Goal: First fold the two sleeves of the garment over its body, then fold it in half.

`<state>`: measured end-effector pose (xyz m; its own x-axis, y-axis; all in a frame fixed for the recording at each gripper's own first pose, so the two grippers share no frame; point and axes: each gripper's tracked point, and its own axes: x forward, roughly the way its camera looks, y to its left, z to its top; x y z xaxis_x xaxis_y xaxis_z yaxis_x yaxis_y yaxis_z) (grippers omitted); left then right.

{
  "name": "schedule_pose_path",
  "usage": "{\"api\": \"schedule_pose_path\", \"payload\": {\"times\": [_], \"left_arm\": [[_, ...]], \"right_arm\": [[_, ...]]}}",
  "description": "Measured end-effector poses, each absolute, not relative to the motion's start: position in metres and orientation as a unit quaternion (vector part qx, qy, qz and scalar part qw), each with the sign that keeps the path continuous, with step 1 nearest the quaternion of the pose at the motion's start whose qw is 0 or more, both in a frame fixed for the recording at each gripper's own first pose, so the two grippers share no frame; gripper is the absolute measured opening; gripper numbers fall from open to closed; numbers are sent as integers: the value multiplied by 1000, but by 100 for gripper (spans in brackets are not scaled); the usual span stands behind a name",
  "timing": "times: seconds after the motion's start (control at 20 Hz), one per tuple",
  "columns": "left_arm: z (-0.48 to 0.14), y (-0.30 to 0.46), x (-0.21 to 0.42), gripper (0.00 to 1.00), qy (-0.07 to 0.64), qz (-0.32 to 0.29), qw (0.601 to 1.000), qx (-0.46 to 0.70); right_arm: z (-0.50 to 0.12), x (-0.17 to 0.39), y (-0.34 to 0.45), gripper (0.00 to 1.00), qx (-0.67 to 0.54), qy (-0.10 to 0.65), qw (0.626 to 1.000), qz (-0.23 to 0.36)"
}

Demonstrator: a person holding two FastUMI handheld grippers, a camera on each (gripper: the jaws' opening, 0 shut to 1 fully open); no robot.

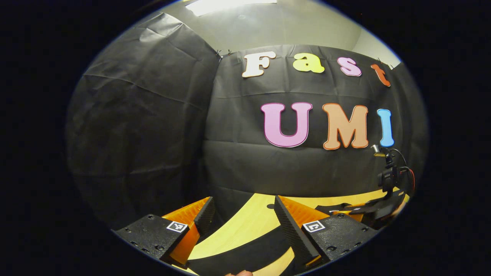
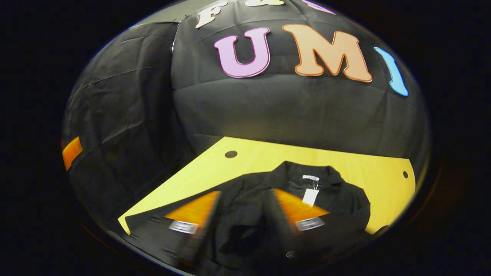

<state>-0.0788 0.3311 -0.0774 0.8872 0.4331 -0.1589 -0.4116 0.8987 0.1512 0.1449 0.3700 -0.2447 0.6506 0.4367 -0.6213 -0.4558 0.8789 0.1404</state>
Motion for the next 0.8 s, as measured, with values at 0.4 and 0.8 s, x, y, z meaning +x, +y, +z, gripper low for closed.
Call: {"api": "schedule_pose_path", "payload": {"times": [0.4,0.8], "left_arm": [[-138,376,-125,92,161,271,948,36],[-253,396,-184,94,318,299,899,-26]], "right_arm": [[-224,142,341,99,-45,299,924,233],[-239,122,320,99,-76,317,917,231]]}}
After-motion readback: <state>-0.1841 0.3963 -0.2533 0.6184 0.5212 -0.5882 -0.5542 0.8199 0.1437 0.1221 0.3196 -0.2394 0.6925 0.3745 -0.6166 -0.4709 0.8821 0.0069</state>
